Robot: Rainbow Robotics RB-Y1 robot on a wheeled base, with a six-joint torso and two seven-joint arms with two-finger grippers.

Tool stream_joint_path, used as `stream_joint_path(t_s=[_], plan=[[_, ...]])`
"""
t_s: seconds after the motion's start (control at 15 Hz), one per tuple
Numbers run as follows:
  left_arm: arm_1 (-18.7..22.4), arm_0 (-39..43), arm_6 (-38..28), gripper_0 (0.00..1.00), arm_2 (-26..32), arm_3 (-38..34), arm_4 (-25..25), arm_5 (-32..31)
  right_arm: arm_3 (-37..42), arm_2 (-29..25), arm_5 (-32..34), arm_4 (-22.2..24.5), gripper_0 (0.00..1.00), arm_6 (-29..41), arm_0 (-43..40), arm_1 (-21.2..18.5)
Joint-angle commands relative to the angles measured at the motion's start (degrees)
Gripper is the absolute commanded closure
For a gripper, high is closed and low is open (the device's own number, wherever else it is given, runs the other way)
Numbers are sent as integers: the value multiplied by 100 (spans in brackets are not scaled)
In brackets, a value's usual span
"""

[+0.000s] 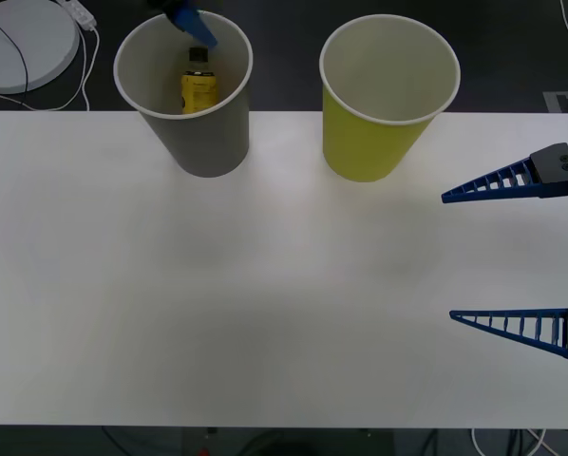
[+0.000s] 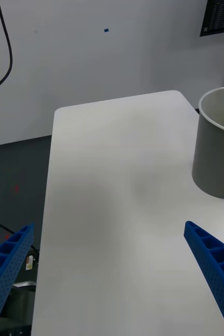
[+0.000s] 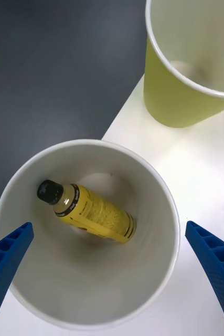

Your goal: Put the can into the green bin and the plastic bottle into the gray bin

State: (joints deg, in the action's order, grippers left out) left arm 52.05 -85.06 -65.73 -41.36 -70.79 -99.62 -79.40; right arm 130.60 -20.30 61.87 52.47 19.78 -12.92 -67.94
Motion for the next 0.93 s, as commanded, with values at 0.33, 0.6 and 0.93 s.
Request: stream_joint_path(t_s=[0.33, 0.6, 0.93], plan=[[912, 490, 25, 0, -4, -1104, 452, 171, 0, 0, 0, 0, 0, 0, 0, 0], [1554, 921, 175, 0, 5, -1719, 953, 496, 0, 0, 0, 0, 0, 0, 0, 0], [2151, 1378, 825, 0, 5, -1992, 1770, 962, 0, 0, 0, 0, 0, 0, 0, 0]])
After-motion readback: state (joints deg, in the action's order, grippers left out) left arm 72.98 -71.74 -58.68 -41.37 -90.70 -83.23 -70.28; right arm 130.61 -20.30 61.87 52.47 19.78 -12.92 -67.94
